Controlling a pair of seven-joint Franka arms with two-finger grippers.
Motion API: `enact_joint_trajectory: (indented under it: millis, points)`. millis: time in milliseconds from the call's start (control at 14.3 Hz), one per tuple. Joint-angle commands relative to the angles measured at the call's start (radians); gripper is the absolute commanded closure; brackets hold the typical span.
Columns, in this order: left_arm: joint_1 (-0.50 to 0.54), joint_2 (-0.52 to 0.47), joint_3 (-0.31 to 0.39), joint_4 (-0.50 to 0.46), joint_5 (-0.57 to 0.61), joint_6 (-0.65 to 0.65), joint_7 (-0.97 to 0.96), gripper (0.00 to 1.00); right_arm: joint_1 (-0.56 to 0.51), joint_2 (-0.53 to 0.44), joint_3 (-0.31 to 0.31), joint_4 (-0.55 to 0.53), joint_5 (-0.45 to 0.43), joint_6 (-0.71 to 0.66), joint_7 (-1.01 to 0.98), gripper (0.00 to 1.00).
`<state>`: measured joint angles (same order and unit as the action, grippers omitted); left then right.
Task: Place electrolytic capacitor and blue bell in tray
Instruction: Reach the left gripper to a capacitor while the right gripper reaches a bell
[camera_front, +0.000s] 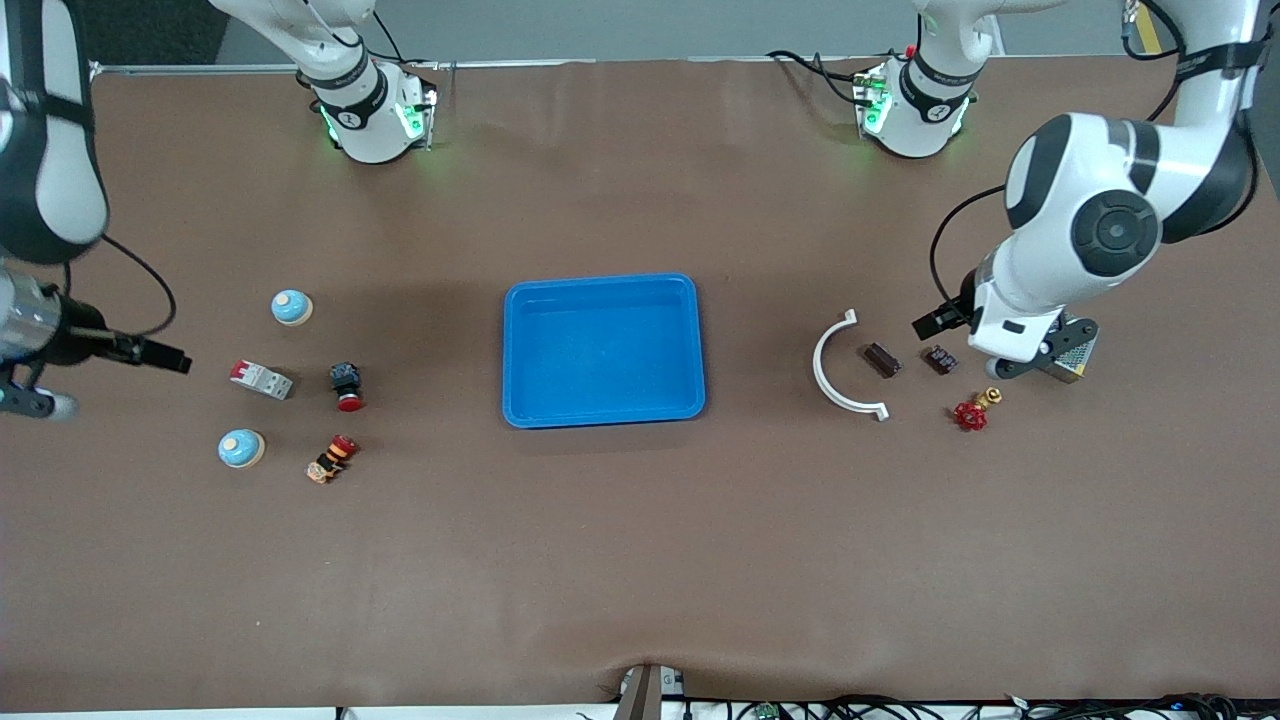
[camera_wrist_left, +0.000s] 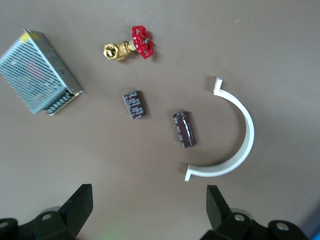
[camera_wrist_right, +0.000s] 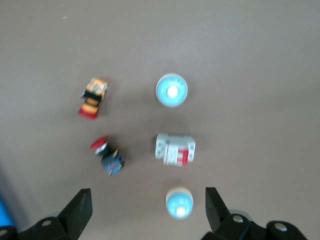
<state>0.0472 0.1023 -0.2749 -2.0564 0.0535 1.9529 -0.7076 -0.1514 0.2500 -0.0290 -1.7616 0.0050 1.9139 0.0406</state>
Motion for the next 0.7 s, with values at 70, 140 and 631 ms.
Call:
enact_joint_trajectory:
  millis: [70,140,631]
  points:
    - [0.010,-0.003,-0.003,-0.142,-0.014,0.177,-0.049,0.00,-0.005,0.144,0.012,0.025,-0.014,0.147,-0.010,0.00]
    - [0.011,0.020,-0.004,-0.156,-0.020,0.217,-0.055,0.00,-0.007,0.176,0.014,0.022,-0.013,0.184,-0.010,0.00]
    - [0.010,0.190,-0.003,-0.177,-0.035,0.444,-0.168,0.00,-0.028,0.293,0.014,-0.030,-0.013,0.381,-0.011,0.00]
